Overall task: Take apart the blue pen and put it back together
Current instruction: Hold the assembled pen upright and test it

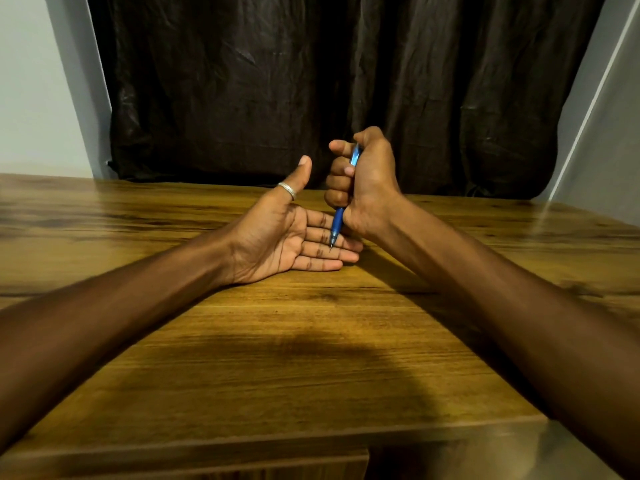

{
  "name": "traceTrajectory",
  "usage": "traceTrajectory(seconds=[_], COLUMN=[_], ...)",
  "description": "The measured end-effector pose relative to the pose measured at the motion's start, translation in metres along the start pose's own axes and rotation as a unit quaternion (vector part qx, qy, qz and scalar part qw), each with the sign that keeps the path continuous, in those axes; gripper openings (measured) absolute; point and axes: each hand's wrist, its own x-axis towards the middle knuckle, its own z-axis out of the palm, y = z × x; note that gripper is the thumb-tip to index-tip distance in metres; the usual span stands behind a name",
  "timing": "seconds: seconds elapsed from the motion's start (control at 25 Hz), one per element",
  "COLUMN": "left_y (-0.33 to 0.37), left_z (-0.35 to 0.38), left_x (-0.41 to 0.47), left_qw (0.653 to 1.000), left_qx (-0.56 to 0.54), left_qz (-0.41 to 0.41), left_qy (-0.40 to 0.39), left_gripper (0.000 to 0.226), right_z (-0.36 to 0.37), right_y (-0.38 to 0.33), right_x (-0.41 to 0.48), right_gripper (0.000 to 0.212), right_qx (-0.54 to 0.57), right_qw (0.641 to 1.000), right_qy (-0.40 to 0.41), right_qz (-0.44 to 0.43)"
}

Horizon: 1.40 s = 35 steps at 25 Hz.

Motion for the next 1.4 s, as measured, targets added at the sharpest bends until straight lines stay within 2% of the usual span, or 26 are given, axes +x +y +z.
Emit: traceTrajectory(seconds=[1.4], left_y=[0.0003], left_z=[0.0016], left_x=[-0.0013], left_qw=[1.000], left_qx=[0.011], left_qz=[0.004], left_qy=[0.002], left_gripper=[0.111], right_z=[-0.0013], right_y=[0.0020], right_x=[0.0031], right_gripper=[0.030], right_qx=[-0.002], right_qw=[1.000], right_qy=[0.006], right_qz=[-0.004])
